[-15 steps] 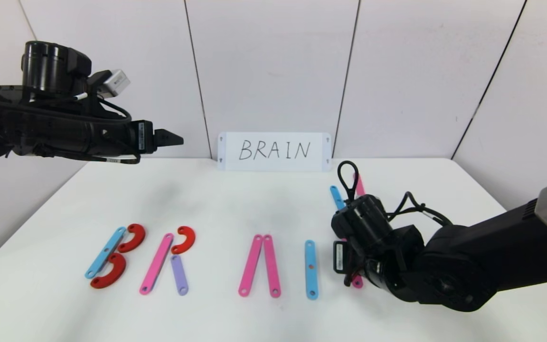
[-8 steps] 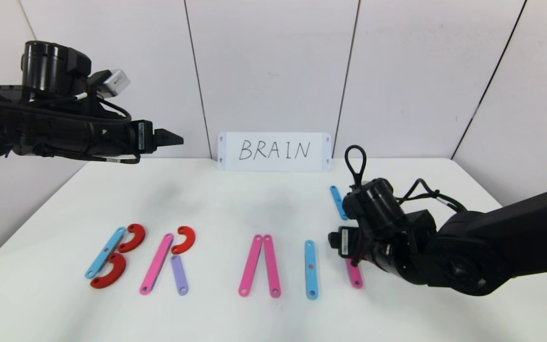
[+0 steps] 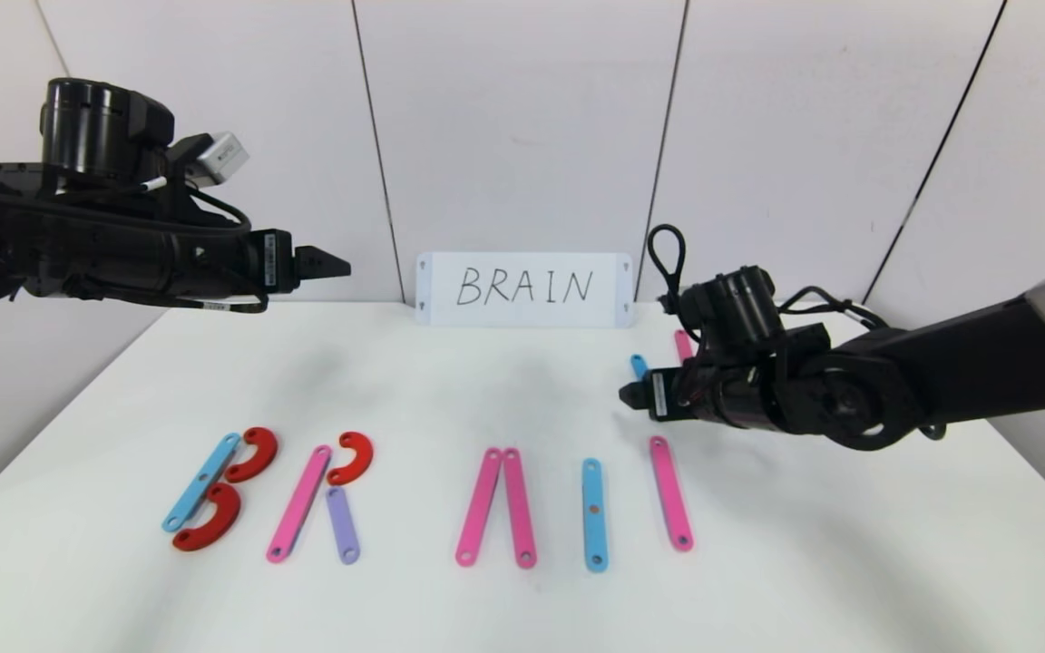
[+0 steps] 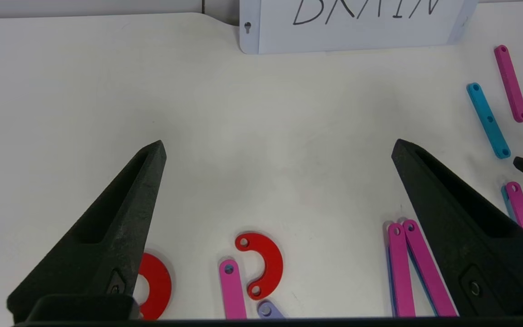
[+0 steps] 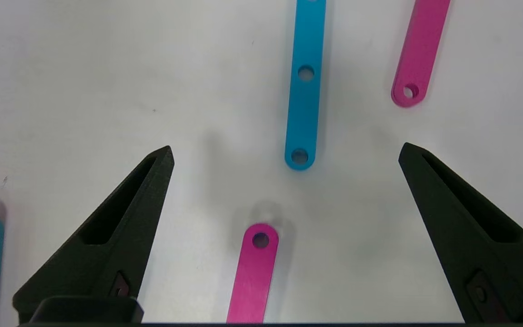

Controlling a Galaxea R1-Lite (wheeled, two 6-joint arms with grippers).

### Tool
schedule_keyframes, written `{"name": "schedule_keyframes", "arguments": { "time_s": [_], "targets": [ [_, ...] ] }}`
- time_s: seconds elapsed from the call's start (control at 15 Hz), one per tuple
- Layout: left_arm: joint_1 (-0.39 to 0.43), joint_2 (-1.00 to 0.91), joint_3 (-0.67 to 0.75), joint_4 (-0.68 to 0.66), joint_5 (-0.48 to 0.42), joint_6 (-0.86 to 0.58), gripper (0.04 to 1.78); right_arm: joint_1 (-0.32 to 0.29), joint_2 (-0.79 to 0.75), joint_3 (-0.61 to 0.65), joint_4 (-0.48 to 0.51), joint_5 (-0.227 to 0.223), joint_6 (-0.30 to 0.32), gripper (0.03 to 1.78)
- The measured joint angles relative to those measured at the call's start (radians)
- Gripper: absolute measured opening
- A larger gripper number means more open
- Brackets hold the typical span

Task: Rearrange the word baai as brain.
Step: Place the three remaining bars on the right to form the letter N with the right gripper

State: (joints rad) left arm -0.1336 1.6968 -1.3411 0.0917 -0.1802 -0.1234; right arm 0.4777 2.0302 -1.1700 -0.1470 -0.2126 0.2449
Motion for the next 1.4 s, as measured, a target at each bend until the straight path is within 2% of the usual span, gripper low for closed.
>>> {"name": "schedule_keyframes", "arguments": {
  "time_s": [0.33, 0.47, 0.93, 1.07, 1.2, 1.4],
  "targets": [
    [0.000, 0.003, -0.001, 0.000, 0.000, 0.000, 1.74, -0.016, 0.106, -0.130, 0.001, 0.013, -0.038, 1.74],
    [0.000, 0.003, -0.003, 0.000, 0.000, 0.000, 1.74, -0.025, 0.135, -0.158, 0.001, 0.046, -0.041, 1.74],
    [0.000, 0.007, -0.003, 0.000, 0.000, 0.000, 1.74, -0.037, 0.213, -0.219, 0.001, 0.051, -0.046, 1.71],
    [0.000, 0.010, -0.003, 0.000, 0.000, 0.000, 1.74, -0.040, 0.226, -0.223, 0.001, 0.051, -0.045, 1.57],
    [0.000, 0.012, -0.004, 0.000, 0.000, 0.000, 1.74, -0.041, 0.234, -0.224, 0.001, 0.049, -0.046, 1.34],
    [0.000, 0.014, -0.003, 0.000, 0.000, 0.000, 1.74, -0.041, 0.240, -0.224, 0.000, 0.044, -0.046, 0.78]
  ]
}}
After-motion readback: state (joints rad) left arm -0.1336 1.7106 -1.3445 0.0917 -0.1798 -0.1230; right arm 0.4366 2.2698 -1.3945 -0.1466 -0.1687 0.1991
